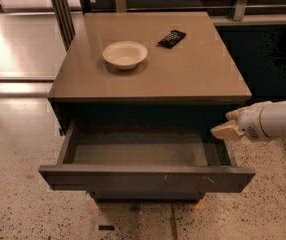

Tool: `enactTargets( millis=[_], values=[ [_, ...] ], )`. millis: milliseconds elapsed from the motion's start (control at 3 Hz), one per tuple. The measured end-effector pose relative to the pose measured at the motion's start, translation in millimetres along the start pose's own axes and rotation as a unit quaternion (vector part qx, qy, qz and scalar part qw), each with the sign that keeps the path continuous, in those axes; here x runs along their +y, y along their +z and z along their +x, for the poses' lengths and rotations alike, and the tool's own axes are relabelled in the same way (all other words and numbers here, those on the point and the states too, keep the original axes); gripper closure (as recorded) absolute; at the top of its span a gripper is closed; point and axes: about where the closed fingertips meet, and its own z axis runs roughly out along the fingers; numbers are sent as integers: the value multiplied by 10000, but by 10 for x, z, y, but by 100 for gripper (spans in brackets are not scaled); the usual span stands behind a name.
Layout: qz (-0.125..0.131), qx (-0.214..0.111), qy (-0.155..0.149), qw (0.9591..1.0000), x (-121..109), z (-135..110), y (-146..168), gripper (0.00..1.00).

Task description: Open top drawer

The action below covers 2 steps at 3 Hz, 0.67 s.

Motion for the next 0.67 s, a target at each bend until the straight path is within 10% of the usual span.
enactTargets(
  millis=[667],
  values=[
    [0,0,-1,10000,0,-1,0,0]
  ],
)
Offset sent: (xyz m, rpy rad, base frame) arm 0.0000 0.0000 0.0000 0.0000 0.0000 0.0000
